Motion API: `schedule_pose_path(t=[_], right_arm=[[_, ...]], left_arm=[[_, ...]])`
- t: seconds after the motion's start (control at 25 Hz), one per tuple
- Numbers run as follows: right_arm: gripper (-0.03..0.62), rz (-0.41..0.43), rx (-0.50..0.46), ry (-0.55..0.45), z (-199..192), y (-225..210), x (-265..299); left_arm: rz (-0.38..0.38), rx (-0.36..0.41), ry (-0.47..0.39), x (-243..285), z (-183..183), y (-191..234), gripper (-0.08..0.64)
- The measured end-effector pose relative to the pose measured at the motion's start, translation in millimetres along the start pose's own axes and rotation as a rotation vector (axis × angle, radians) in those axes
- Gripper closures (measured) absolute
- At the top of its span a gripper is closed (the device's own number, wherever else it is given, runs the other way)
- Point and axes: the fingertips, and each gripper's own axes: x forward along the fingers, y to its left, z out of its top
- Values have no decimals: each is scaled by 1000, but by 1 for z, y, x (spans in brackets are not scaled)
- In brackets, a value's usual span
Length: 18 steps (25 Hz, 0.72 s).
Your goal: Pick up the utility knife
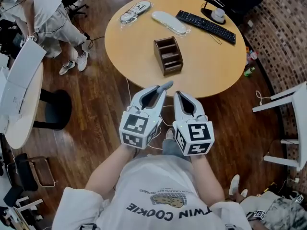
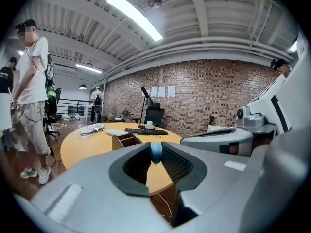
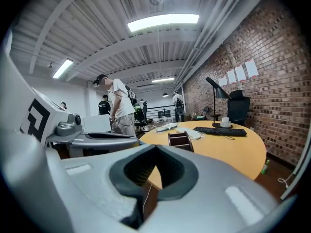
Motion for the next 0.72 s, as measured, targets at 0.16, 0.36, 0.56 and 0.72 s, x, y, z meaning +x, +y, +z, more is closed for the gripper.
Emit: schedule_pose_path(t=[0.16,0.36,0.56,0.72], right_arm=[[594,-18,6,-14,-4,23,-17],[594,-39,3,-16,-12,54,-43],[594,-54,-1,-15,-20,81,-73],[594,-71,-2,-21,-28,96,-98]], left_arm=[[-4,-7,-14,-30,-2,-6,487],[-11,-21,-33,-69,-11,-17,486],[-23,-46,-28,-106,-22,-34,486],[-19,-56,-20,-129,-30,-47,486]])
